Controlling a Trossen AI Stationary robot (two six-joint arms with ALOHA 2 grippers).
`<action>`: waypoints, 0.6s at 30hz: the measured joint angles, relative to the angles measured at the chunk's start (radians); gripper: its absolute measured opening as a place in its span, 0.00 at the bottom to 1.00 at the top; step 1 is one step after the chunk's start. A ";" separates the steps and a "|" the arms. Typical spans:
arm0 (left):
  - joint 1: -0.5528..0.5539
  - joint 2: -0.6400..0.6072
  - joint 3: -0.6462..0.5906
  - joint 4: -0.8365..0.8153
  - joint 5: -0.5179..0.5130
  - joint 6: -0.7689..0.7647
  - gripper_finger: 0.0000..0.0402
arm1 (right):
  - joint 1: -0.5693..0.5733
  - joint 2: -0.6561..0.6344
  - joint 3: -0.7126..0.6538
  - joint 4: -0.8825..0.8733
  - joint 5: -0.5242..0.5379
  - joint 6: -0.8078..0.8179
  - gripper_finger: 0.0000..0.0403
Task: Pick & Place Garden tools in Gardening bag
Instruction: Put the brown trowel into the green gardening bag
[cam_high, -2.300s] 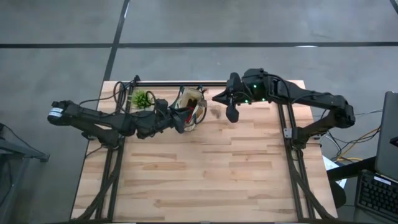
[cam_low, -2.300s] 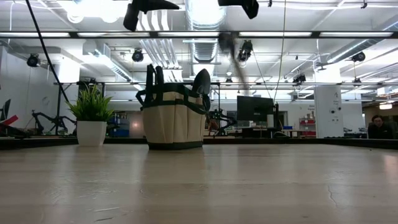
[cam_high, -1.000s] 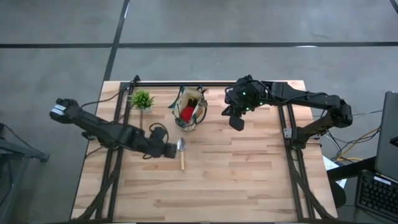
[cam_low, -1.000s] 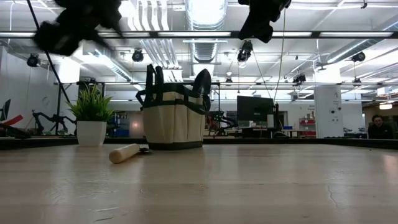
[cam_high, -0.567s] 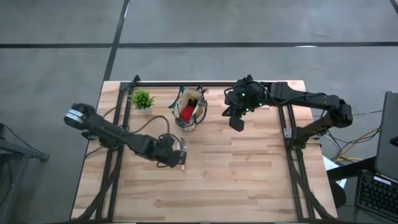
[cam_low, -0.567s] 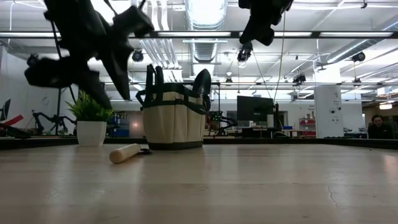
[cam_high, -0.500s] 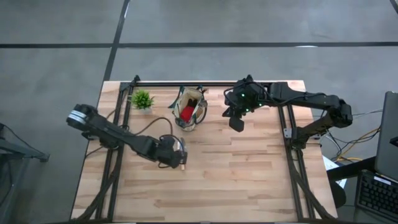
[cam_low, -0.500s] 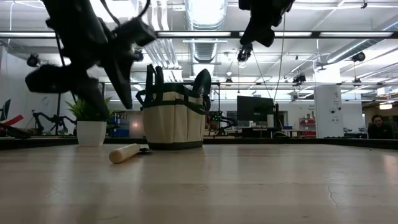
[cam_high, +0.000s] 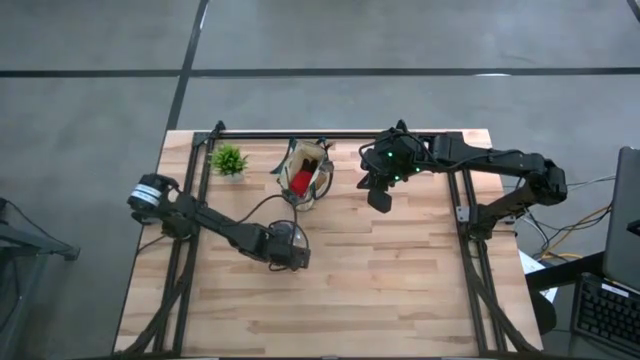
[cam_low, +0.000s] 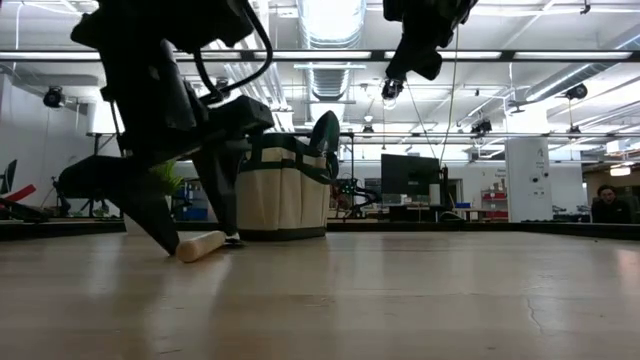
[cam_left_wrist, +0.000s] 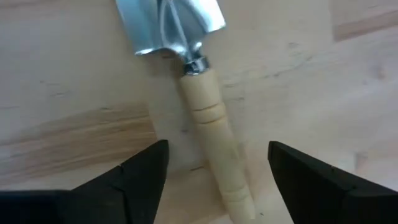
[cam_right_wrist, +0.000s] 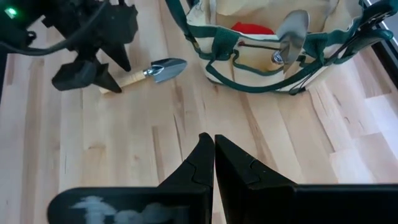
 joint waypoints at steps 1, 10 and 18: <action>0.001 0.007 0.002 -0.001 0.012 0.003 0.69 | 0.000 0.000 0.000 0.001 0.000 0.000 0.02; 0.004 0.007 -0.001 -0.011 0.052 0.104 0.36 | 0.000 -0.001 0.000 0.013 0.000 0.000 0.02; 0.006 -0.021 -0.005 0.061 0.067 0.177 0.13 | 0.000 -0.005 0.000 0.020 -0.004 0.000 0.02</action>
